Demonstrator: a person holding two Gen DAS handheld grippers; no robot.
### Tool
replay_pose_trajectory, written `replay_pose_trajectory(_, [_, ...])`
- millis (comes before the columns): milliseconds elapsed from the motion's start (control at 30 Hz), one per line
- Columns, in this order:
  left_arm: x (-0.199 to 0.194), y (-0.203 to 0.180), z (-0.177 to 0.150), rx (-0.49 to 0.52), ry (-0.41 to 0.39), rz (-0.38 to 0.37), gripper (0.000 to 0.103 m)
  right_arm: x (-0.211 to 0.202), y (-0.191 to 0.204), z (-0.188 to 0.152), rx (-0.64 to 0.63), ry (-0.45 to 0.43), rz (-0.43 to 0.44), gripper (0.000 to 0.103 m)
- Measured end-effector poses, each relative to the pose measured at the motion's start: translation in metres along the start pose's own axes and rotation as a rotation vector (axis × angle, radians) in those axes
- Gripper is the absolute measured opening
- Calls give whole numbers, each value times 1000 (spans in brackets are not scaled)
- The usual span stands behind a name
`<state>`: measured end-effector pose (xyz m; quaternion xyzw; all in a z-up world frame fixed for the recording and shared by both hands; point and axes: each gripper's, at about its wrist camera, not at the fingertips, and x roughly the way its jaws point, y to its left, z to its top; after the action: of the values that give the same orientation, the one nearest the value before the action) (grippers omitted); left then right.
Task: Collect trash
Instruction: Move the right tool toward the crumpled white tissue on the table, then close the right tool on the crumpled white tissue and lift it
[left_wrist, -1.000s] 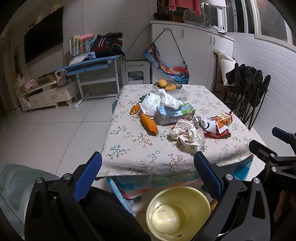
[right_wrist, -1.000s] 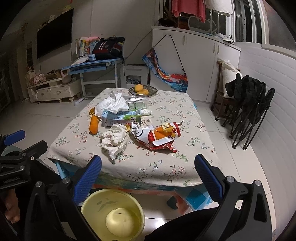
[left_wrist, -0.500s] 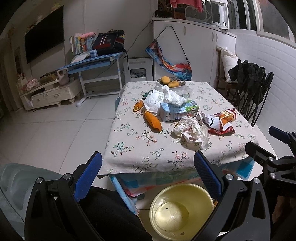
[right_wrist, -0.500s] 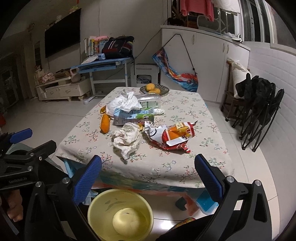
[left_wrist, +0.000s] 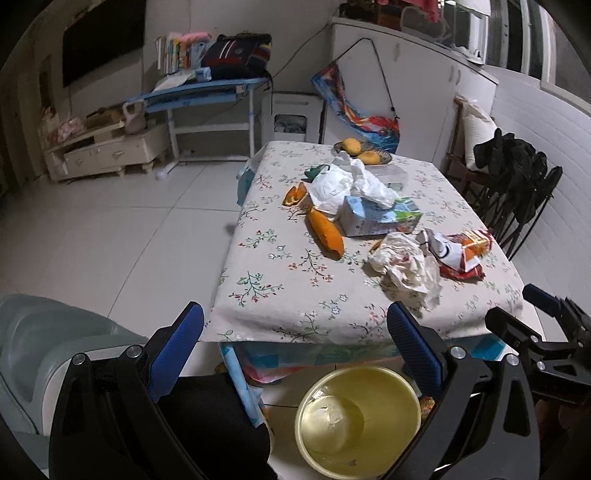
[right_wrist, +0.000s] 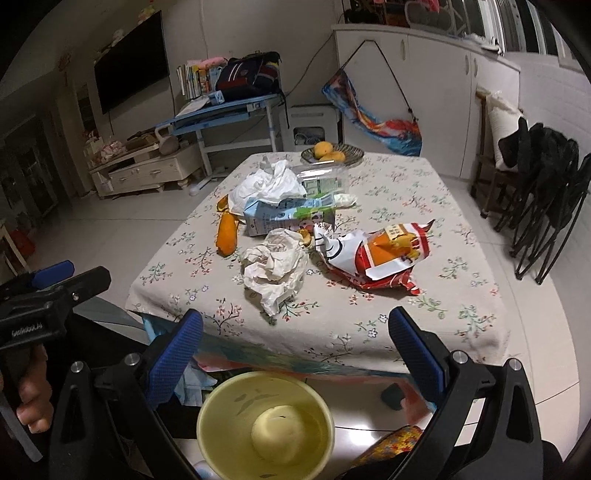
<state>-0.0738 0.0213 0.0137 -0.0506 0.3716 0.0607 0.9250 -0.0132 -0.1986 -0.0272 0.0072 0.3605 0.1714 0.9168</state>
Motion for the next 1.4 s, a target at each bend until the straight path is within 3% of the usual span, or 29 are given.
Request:
replay_pose_trajectory(600, [50, -12, 32, 42, 37, 51, 96, 65, 1, 20, 11, 111, 102, 94])
replay_pose_trajectory(733, [57, -9, 34, 35, 47, 60, 96, 81, 5, 25, 8, 130, 116, 85])
replay_pose_trajectory(1100, [63, -5, 37, 41, 48, 84, 96, 107, 13, 27, 1, 161, 137, 76])
replay_pose_trajectory(1400, [69, -6, 36, 47, 49, 88, 96, 115, 8, 25, 10, 184, 162, 56])
